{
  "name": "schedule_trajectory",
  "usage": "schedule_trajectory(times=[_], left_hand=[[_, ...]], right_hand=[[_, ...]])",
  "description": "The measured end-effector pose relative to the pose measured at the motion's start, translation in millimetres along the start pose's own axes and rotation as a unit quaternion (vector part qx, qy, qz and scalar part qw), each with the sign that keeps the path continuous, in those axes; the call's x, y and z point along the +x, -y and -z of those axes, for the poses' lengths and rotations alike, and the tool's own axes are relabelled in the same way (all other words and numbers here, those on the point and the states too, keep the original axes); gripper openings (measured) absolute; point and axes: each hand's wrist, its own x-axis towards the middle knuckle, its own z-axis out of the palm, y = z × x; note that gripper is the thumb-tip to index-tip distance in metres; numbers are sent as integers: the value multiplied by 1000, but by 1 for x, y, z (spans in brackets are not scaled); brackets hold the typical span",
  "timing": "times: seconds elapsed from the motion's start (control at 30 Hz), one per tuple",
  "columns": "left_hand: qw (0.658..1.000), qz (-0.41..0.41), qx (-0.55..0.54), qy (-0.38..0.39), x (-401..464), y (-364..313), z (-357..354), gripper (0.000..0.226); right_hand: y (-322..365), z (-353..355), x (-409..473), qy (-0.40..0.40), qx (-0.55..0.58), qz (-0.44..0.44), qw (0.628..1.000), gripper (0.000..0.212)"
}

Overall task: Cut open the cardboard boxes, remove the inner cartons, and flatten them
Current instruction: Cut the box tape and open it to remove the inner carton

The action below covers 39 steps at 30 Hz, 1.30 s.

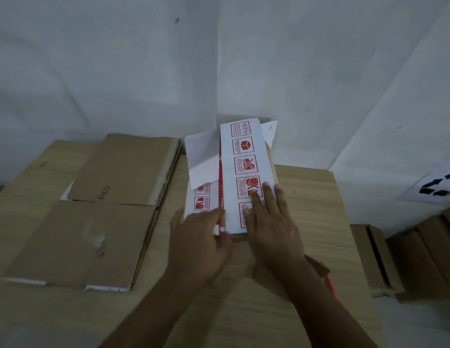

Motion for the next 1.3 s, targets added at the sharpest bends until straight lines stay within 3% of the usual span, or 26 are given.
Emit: schedule_trajectory(times=[0.1,0.23,0.4,0.47,0.57,0.7,0.87,1.0,1.07,1.13,1.3], left_hand=[[997,-39,54,-28,-17,5,-31,54],[996,-24,50,-73,5,6,-52,68],[993,-17,60,-103,23,12,-59,79],[993,-8,49,-110,26,16,-58,81],[996,20,35,-85,26,22,-55,73],[993,28,46,-104,15,30,-50,46],[979,137,-90,-119,-8,51,-68,51],[925,292,-213,-117,-12,69,-83,59],[895,358,-248,-100,-11,85,-91,77],[886,394,-234,-71,-12,105,-103,85],[895,389,-217,-41,-23,120,-109,42]], right_hand=[[2,3,15,8,-21,-3,1000,65],[-1,7,28,28,-16,-2,999,69],[-15,20,15,-40,-1,-97,994,88],[-26,19,-3,-30,-31,-94,995,91],[-35,12,-24,34,-89,-28,995,73],[-34,15,-38,58,-52,24,997,64],[-38,-26,-36,23,-62,29,997,64],[-42,-68,-34,-1,-121,-5,993,42],[-43,-80,-35,7,-131,-20,991,40],[-46,-88,-36,27,-119,-31,992,43],[-53,-105,-36,110,-60,-47,991,53]])
